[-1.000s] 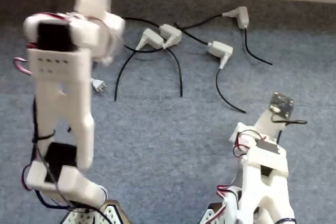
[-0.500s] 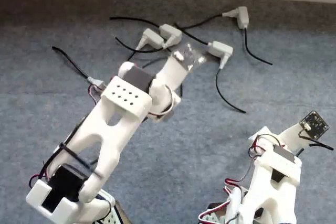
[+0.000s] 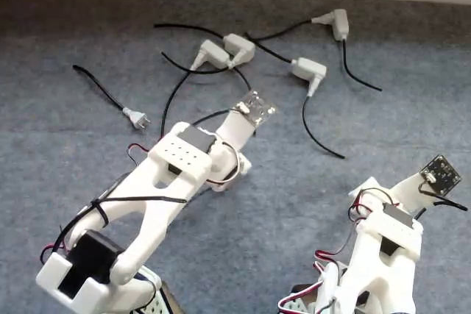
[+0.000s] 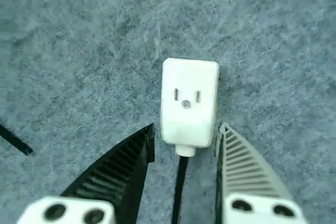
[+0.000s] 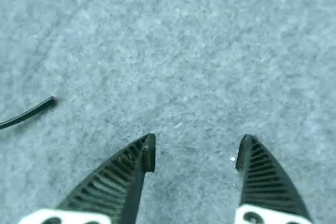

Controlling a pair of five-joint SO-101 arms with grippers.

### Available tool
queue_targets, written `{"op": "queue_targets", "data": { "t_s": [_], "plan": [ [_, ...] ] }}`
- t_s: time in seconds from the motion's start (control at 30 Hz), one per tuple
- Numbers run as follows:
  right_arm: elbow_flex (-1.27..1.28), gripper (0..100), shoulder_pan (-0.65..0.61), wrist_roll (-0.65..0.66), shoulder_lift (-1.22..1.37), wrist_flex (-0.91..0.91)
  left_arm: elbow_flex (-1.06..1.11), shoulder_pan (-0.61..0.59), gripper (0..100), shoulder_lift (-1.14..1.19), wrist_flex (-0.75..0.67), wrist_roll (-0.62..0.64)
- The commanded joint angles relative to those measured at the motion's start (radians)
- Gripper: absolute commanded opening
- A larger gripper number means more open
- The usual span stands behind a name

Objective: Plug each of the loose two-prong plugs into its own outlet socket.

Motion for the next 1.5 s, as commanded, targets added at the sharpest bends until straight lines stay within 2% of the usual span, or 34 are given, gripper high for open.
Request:
{"op": "queue_targets", "data": {
  "t_s": [0.0, 0.27, 0.43, 0.53, 0.67, 0.87, 1.17, 1.47],
  "plan": [
    [-0.044, 24.8, 0.01, -0.011, -0.022, -0.016, -0.004, 0.01, 20, -0.039, -0.011, 0.031],
    [-0.044, 24.8, 0.01, -0.011, -0.022, -0.016, -0.045, -0.015, 20, -0.038, -0.087, 0.031],
    [-0.044, 24.8, 0.01, -0.011, -0.022, -0.016, 0.024, -0.027, 20, -0.038, -0.207, 0.023],
    [-0.044, 24.8, 0.01, -0.011, -0.022, -0.016, 0.091, -0.025, 22, -0.038, -0.288, -0.037],
    [-0.044, 24.8, 0.01, -0.011, -0.022, -0.016, 0.162, -0.041, 23, -0.038, -0.362, -0.055],
    [-0.044, 24.8, 0.01, -0.011, -0.022, -0.016, 0.183, -0.039, 23, -0.038, -0.358, -0.054],
    [-0.044, 24.8, 0.01, -0.011, -0.022, -0.016, 0.203, 0.096, 22, -0.038, -0.344, -0.054],
    [-0.044, 24.8, 0.01, -0.011, -0.022, -0.016, 0.203, 0.102, 22, -0.038, -0.327, -0.054]
  ]
}}
